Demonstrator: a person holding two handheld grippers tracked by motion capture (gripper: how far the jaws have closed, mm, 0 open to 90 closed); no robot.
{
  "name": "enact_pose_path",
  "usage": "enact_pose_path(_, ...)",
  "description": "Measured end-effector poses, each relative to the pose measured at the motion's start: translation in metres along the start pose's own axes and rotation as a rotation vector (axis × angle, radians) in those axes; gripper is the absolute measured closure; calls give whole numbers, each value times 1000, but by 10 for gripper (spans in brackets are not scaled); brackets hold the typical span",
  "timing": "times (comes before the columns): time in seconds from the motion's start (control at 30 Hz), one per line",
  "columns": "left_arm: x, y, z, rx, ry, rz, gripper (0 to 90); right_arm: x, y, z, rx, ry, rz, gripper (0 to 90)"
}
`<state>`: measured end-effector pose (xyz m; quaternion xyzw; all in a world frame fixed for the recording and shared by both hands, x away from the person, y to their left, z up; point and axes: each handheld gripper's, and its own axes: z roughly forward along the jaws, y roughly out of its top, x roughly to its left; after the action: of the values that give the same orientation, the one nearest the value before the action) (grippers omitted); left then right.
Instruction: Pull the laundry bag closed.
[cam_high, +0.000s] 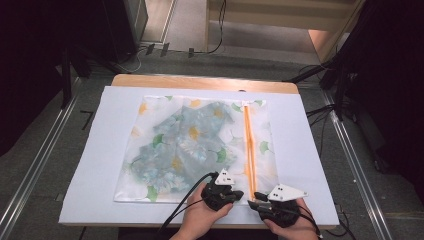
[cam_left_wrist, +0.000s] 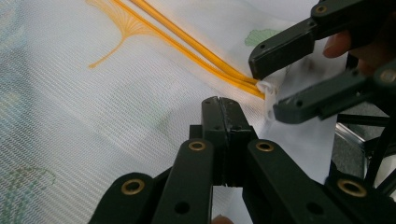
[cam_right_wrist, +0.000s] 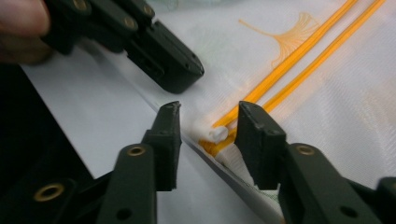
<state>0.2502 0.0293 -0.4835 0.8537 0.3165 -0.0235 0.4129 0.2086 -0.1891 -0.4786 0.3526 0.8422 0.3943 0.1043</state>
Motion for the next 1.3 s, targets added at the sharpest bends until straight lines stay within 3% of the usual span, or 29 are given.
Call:
enact_pose_path(0.07, 1, 0, 0, -5, -6, -7, 900, 1, 0, 1, 14, -20, -25, 581)
enact_pose_path(0.1, 2, 0, 0, -3, -13, -12, 900, 3, -1, 2, 16, -19, -60, 537)
enact_pose_path(0.2, 2, 0, 0, 1, -9, -8, 900, 3, -2, 3, 16, -14, -77, 508)
enact_pose_path(0.33, 2, 0, 0, 1, -10, -9, 900, 5, -2, 3, 15, -33, -88, 568)
enact_pose_path(0.37, 1, 0, 0, -3, -8, -11, 900, 2, -1, 2, 13, -43, -57, 633)
enact_pose_path(0.53, 1, 0, 0, -2, -10, -8, 900, -8, 1, 0, -8, 21, 54, 772)
enact_pose_path(0.7, 1, 0, 0, -4, -14, -6, 894, -13, 2, -3, -10, 31, 97, 897)
enact_pose_path(0.87, 1, 0, 0, -5, -14, -5, 888, -16, 1, -4, -5, -3, 131, 900)
enact_pose_path(0.93, 1, 0, 0, -5, -16, -6, 887, -17, 1, -5, -25, 6, 145, 816)
enact_pose_path(1.07, 2, 0, 0, -7, -14, -18, 894, -14, 7, -2, -39, 12, 162, 774)
enact_pose_path(1.17, 2, -1, -1, -14, -7, -31, 900, -8, 12, 10, 17, -8, 157, 715)
enact_pose_path(1.3, 2, -1, -1, -15, -7, -30, 899, -4, 17, 15, 47, -52, 154, 756)
